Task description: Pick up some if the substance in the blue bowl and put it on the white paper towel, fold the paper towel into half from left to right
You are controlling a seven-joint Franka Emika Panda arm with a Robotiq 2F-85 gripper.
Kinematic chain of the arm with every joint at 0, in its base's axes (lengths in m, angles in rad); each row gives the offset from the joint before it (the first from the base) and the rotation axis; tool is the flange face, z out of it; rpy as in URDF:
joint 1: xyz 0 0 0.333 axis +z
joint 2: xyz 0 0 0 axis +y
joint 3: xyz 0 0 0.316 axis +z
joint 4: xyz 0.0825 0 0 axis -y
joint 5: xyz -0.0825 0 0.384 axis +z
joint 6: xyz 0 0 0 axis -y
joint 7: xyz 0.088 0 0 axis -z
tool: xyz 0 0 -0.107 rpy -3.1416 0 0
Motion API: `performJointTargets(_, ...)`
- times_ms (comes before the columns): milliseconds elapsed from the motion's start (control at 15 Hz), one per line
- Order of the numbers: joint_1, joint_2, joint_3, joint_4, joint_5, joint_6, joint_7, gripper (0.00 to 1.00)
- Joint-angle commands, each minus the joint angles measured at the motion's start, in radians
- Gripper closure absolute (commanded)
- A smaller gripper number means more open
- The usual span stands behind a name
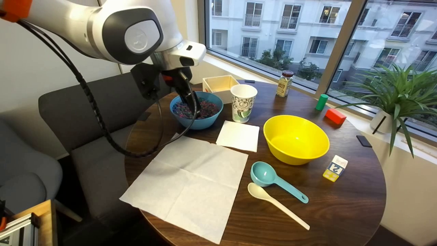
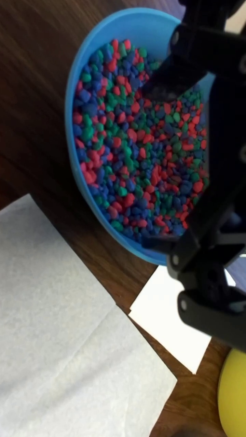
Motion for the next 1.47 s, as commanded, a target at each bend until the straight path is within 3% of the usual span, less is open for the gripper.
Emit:
performJointTargets(0,0.026,0.037,-0.026,0.021,0.005,0.029,0.014,0.00)
performJointTargets(733,0.049,0.095,-0.050,0.055,0.026,0.018,0.008,0.00)
performJointTargets(867,0.051,0.100,-0.052,0.059,0.031,0.015,0.007,0.13)
performJointTargets(933,0.052,0.101,-0.053,0.061,0.032,0.013,0.006,0.28)
performJointTargets(1067,0.053,0.102,-0.056,0.062,0.031,0.012,0.005,0.38)
performJointTargets(1400,0.058,0.101,-0.062,0.064,0.022,0.012,0.010,0.78)
